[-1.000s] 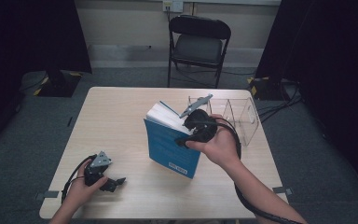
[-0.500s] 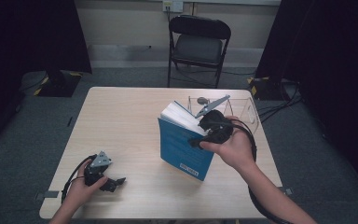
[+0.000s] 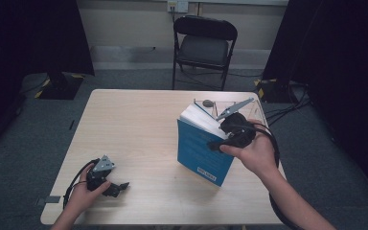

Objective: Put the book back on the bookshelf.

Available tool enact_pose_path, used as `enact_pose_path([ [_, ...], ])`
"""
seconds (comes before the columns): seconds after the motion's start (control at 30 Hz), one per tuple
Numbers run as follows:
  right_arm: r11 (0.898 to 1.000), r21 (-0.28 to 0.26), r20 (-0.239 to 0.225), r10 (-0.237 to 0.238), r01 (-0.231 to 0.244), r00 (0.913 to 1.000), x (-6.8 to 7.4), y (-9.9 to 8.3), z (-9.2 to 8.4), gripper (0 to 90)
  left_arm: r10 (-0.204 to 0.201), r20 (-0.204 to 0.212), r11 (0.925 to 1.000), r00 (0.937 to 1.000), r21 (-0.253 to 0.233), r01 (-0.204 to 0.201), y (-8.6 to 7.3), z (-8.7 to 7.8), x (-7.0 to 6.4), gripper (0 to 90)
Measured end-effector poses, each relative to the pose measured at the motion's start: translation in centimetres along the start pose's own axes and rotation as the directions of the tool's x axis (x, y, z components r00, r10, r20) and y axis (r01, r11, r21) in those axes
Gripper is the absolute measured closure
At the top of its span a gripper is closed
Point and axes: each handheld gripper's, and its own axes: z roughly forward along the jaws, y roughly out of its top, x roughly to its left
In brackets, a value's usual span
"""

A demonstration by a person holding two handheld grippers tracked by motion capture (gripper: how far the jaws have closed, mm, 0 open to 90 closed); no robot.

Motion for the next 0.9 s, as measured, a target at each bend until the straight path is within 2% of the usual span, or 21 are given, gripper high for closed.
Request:
enact_pose_path([
  [0.6,0.999,0.01,0.046,0.036,-0.036,0.9983,-1.5,-2.1,-0.7,61.7,0.0,0.0,1.0,1.0,0.0,0.0,0.0,0.0,0.0,0.0],
  [0.9,0.999,-0.003,0.03,0.052,-0.052,0.9982,-1.6,-3.1,-0.3,61.7,0.001,0.0,1.0,1.0,0.001,-0.001,0.0,0.0,0.0,0.0],
])
